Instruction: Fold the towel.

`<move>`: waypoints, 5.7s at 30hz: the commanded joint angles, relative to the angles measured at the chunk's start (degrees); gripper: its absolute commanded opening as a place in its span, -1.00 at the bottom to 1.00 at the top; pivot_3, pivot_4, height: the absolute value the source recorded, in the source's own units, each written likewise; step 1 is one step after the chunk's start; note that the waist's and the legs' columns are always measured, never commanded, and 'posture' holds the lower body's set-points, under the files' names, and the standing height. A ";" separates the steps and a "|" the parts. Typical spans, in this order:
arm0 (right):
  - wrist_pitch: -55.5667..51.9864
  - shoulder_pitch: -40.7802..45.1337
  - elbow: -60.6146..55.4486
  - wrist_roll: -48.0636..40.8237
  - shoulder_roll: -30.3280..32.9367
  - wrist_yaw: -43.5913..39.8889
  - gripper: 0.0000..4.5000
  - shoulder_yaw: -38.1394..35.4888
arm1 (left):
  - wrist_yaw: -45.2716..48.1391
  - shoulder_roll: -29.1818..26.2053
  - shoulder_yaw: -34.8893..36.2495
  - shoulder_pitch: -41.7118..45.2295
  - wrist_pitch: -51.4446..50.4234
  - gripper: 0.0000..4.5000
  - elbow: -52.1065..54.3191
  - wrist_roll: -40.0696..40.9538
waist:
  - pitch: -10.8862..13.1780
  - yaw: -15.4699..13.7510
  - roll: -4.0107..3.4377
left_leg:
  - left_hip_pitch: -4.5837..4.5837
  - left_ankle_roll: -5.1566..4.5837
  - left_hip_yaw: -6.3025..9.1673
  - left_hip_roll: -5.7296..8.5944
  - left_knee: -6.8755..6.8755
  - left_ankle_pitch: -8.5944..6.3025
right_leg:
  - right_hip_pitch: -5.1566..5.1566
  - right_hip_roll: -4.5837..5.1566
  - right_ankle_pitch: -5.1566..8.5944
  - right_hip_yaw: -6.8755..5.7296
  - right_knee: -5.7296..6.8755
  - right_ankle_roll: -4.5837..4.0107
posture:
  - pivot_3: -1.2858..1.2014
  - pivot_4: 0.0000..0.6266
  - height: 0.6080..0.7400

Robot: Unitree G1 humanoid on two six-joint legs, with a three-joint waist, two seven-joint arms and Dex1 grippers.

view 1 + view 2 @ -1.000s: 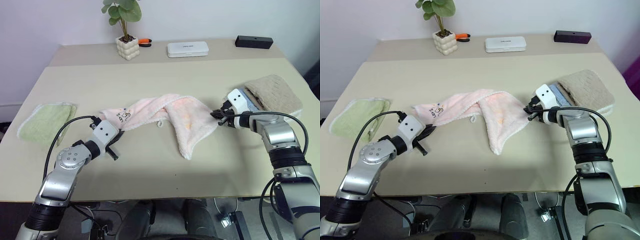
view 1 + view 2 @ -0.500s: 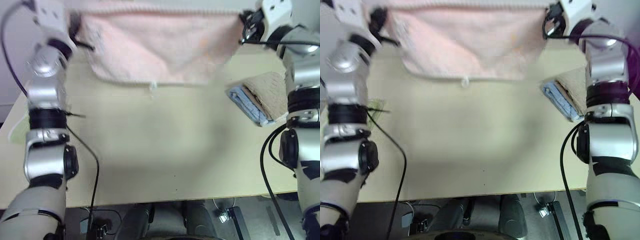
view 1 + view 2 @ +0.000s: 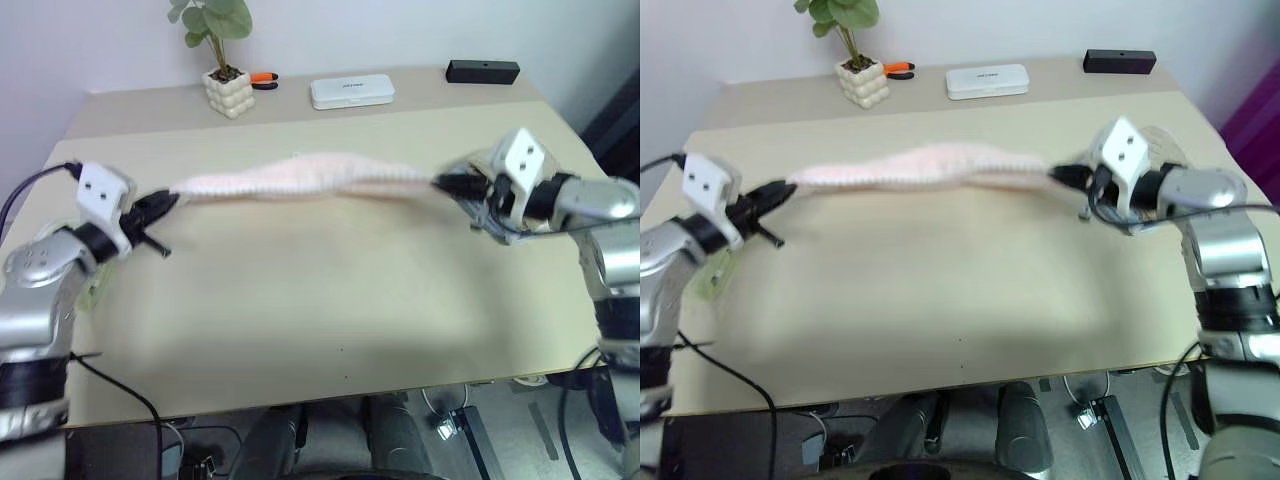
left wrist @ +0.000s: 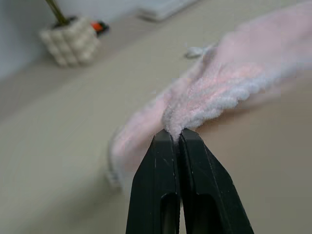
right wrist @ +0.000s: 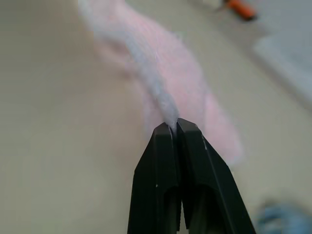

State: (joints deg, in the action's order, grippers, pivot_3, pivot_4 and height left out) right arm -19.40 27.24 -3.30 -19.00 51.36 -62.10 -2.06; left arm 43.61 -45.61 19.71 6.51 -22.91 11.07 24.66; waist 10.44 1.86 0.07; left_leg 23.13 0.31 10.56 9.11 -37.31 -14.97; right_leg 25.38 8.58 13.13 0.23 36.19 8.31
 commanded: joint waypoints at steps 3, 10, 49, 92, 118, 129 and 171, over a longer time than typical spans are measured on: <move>-3.92 -5.30 -7.12 -3.02 1.47 -0.36 -0.98 -2.99 | 2.23 -1.72 1.68 -10.32 -1.89 -1.00 7.21 -0.15 | -0.01 -1.30 -0.01 | -0.67 -0.07 -0.21 -0.06 0.18 -0.06 | -0.57 0.00 0.02 0.10 -0.09 0.00 | 0.03 -0.52 1.00; -4.32 -5.56 -6.95 -2.84 1.35 0.26 -0.98 -3.03 | 3.82 -2.43 -0.69 -14.67 -0.30 -1.00 8.03 -3.04 | -0.01 -2.66 0.01 | -0.78 -0.21 -0.57 -0.10 0.15 -0.15 | -0.61 0.01 0.02 0.35 -0.14 0.02 | 0.03 -0.52 1.00; 12.81 19.17 18.36 12.71 -1.90 12.57 -1.00 0.31 | -5.43 0.40 -5.69 13.39 20.27 -1.00 -14.98 -16.23 | 0.11 -2.74 0.12 | -0.71 -0.05 -0.74 -0.15 0.07 -0.02 | -0.44 -0.10 -0.14 0.47 -0.08 0.04 | 0.03 -0.52 1.00; 4.95 2.30 8.49 5.77 1.12 -0.76 -1.00 1.99 | 16.57 -8.86 -4.64 -5.46 -2.76 -1.00 -5.30 -2.30 | 0.13 -2.42 0.08 | -1.62 -0.72 -2.79 -1.17 0.18 -1.02 | -0.91 -0.09 -0.34 0.50 -0.85 0.06 | 0.03 -0.52 1.00; 15.34 10.74 27.32 12.63 -8.86 4.49 0.23 3.85 | 8.81 -0.80 -2.47 3.41 2.00 0.53 -15.93 -2.34 | 0.12 -1.06 0.07 | -1.58 -0.44 -2.77 -1.15 0.20 -0.86 | -0.82 -0.10 -0.44 0.51 -0.83 0.12 | 0.03 -0.52 1.00; 5.95 1.82 12.16 8.63 -6.95 7.46 0.23 -0.92 | -3.93 3.90 -1.02 6.01 7.06 0.53 -21.45 -6.26 | 0.11 -1.21 0.08 | -1.57 -0.43 -2.76 -1.13 0.18 -0.85 | -0.82 -0.09 -0.44 0.52 -0.81 0.13 | 0.03 -0.52 1.00; -55.55 -12.14 -14.61 -35.34 -39.13 64.85 0.76 -35.09 | 0.48 13.74 -25.07 -4.53 -1.31 0.55 20.18 1.13 | -0.12 -2.48 0.12 | -1.67 -0.76 -2.78 -1.20 0.18 -1.04 | -0.96 -0.23 -0.52 0.62 -0.94 0.09 | 0.03 -0.52 1.00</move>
State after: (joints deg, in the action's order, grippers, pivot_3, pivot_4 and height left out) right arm -75.86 14.44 -19.52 -54.69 12.86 1.32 -37.24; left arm 44.59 -32.18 -5.63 1.64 -25.47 30.05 26.23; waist 10.32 -0.63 0.20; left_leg 21.47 -0.46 7.78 7.91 -37.13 -16.00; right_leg 24.42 8.35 12.61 0.86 35.25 8.40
